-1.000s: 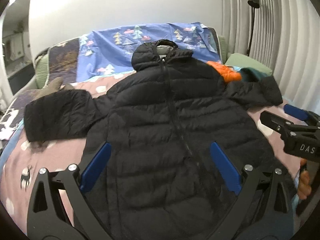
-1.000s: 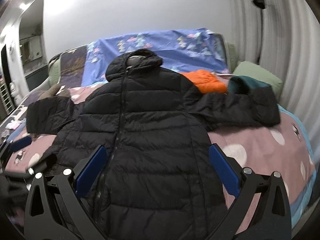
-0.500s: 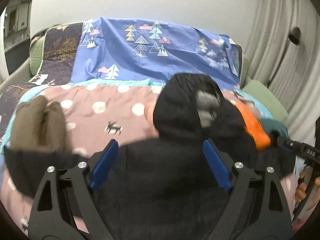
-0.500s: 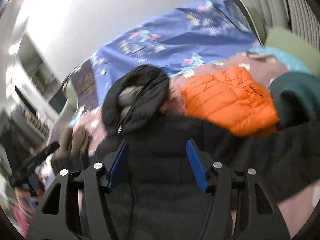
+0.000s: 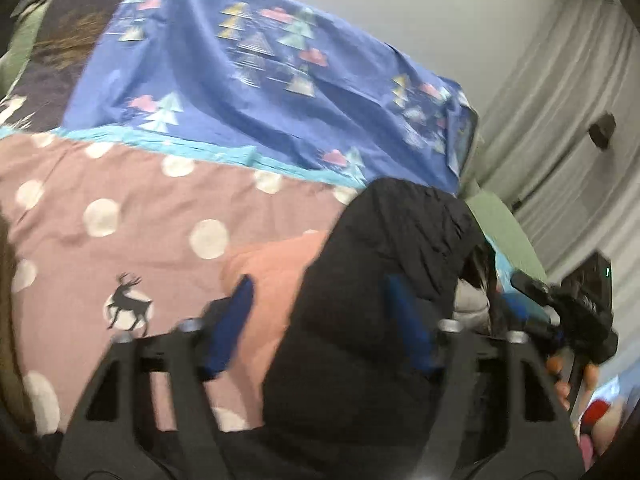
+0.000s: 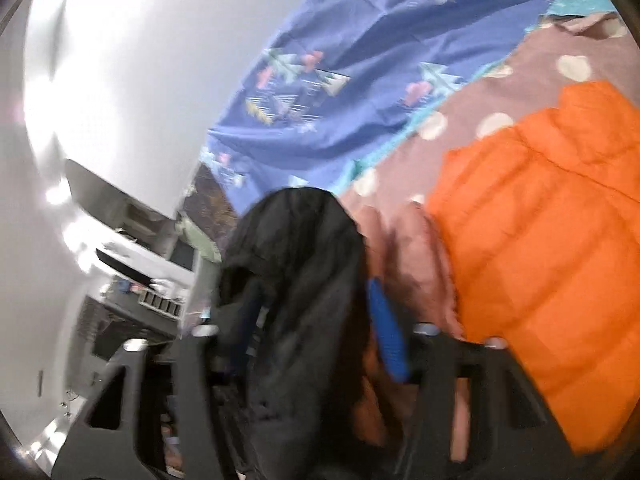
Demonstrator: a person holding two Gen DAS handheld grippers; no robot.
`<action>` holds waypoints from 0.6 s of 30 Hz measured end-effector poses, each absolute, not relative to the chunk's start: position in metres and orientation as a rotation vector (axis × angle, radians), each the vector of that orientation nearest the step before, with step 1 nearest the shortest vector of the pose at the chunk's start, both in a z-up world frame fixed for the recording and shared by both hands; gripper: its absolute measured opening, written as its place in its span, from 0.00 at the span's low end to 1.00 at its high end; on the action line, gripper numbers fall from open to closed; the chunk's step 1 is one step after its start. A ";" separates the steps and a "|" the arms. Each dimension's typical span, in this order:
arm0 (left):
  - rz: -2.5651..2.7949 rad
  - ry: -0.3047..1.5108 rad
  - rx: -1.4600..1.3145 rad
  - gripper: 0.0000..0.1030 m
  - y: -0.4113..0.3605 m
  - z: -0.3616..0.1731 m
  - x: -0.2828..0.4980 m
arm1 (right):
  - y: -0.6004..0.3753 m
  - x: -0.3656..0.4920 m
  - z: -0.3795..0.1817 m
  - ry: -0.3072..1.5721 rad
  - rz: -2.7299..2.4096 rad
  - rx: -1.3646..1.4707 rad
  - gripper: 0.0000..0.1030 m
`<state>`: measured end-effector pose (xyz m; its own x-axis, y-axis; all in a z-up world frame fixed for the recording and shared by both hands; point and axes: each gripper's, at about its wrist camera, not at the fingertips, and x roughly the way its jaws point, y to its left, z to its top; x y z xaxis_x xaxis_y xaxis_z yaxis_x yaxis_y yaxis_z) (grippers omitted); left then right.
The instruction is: Fold large clothes
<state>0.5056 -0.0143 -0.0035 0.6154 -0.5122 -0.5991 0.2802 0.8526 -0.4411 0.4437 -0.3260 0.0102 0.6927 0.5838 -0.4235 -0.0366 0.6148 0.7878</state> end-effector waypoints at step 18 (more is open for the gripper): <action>-0.705 0.434 -0.213 0.54 0.041 0.089 0.275 | -0.255 0.217 0.091 0.576 0.581 0.123 0.04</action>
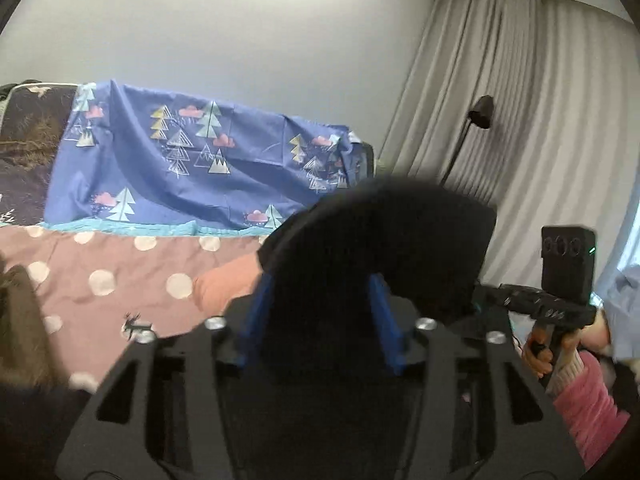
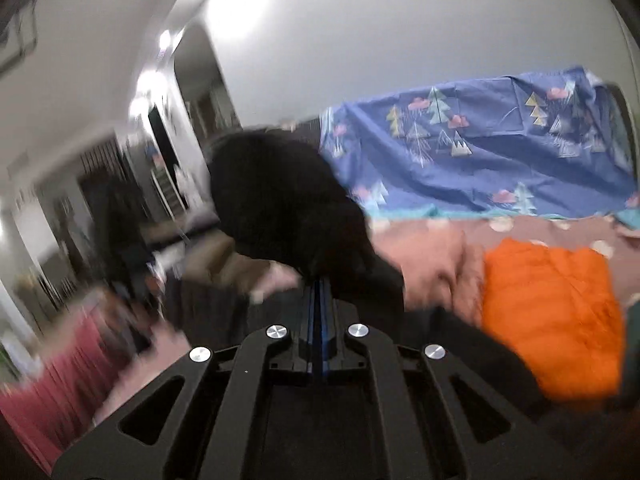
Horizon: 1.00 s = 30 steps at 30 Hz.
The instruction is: Fold large clothes
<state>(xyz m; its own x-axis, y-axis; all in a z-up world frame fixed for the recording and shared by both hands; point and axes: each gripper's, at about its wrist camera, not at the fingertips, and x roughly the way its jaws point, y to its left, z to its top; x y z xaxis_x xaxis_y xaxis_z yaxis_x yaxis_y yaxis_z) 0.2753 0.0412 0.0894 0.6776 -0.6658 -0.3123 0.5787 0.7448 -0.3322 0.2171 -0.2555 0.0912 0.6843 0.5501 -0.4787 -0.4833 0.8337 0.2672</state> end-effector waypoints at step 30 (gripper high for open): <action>-0.170 0.755 -0.401 0.85 0.199 -0.065 0.181 | -0.137 0.193 -0.027 0.671 0.205 -0.013 0.50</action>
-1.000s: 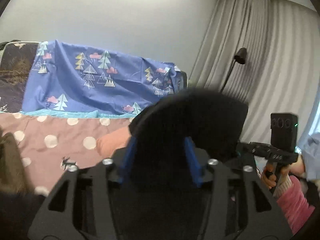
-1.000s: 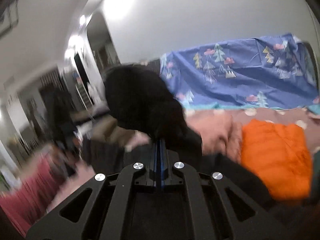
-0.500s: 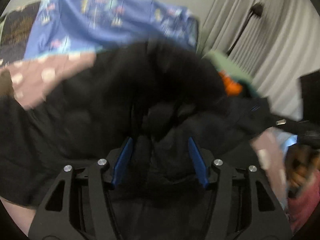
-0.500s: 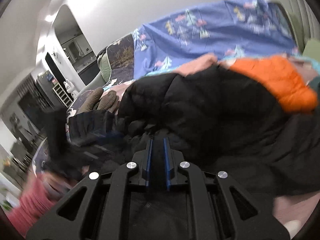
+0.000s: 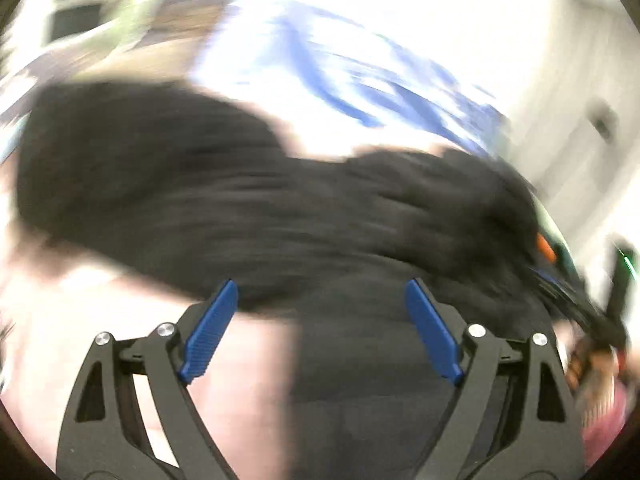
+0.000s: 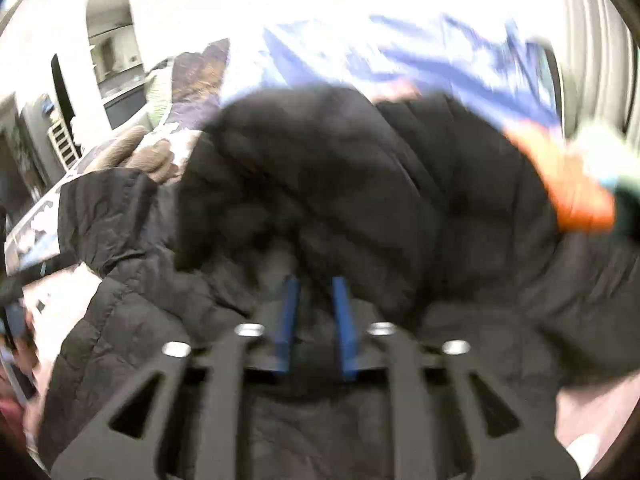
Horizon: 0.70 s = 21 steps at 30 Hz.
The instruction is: Fold large clothes
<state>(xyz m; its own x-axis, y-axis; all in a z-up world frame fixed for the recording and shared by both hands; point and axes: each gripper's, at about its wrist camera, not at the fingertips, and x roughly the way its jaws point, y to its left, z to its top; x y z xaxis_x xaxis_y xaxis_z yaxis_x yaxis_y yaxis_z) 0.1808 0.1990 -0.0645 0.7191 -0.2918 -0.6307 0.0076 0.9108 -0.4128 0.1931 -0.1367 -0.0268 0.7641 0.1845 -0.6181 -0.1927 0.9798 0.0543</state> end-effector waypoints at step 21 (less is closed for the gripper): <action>0.099 0.509 -1.133 0.24 0.446 -0.133 0.200 | -0.141 0.180 -0.073 0.767 0.087 0.006 0.67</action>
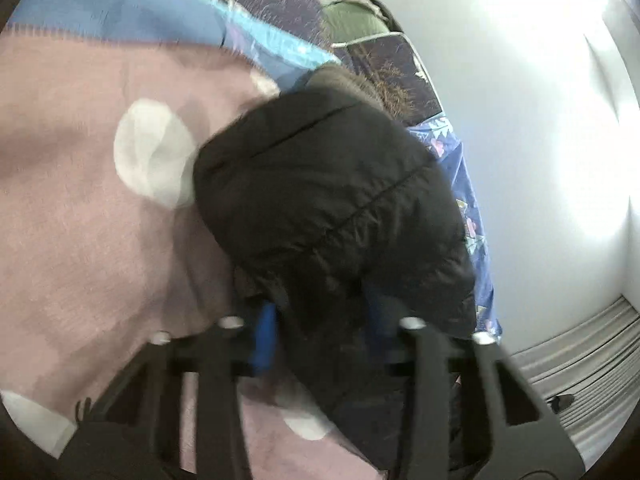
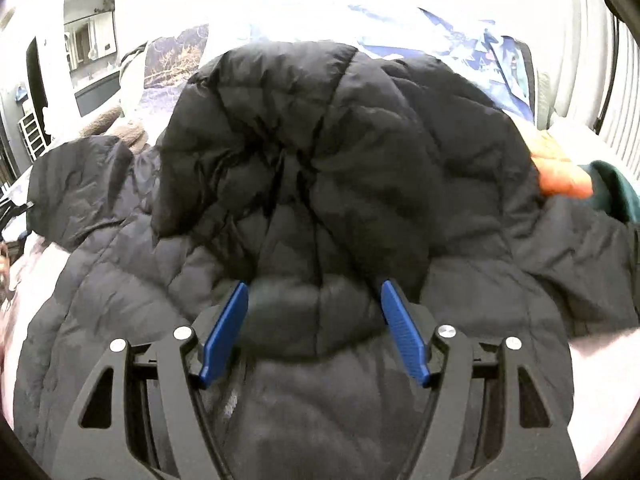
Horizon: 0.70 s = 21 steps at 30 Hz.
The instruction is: Fold large clothes
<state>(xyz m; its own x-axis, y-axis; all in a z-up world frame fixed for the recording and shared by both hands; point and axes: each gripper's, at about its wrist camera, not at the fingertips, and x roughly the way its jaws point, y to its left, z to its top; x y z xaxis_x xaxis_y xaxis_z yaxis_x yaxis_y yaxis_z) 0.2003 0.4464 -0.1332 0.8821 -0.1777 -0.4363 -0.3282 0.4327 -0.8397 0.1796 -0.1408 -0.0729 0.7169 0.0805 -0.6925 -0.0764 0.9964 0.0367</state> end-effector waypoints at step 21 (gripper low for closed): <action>-0.509 0.320 -0.059 0.06 0.060 0.121 0.176 | -0.195 0.165 -0.099 0.775 0.119 0.285 0.70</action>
<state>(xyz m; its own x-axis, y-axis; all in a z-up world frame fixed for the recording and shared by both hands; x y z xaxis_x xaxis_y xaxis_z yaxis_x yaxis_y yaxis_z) 0.1764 0.0603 0.1208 0.8248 -0.4875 -0.2863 0.4690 0.8728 -0.1349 0.1650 -0.1952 -0.0990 0.7097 0.2102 -0.6725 -0.0018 0.9550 0.2966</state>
